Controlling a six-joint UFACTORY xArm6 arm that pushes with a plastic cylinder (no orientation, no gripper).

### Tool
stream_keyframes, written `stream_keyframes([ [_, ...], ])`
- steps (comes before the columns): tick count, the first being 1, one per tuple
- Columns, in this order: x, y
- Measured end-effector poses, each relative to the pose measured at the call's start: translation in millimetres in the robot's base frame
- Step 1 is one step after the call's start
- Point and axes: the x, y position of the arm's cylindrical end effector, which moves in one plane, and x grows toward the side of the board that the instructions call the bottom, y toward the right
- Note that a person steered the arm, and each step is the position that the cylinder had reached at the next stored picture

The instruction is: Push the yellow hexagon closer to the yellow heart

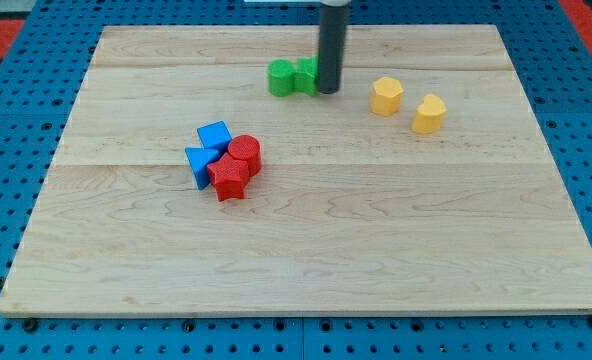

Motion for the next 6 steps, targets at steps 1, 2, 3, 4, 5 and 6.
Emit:
stream_keyframes([
  [1,0,-50],
  [2,0,-85],
  [3,2,-66],
  [4,10,-12],
  [5,20,46],
  [6,19,46],
])
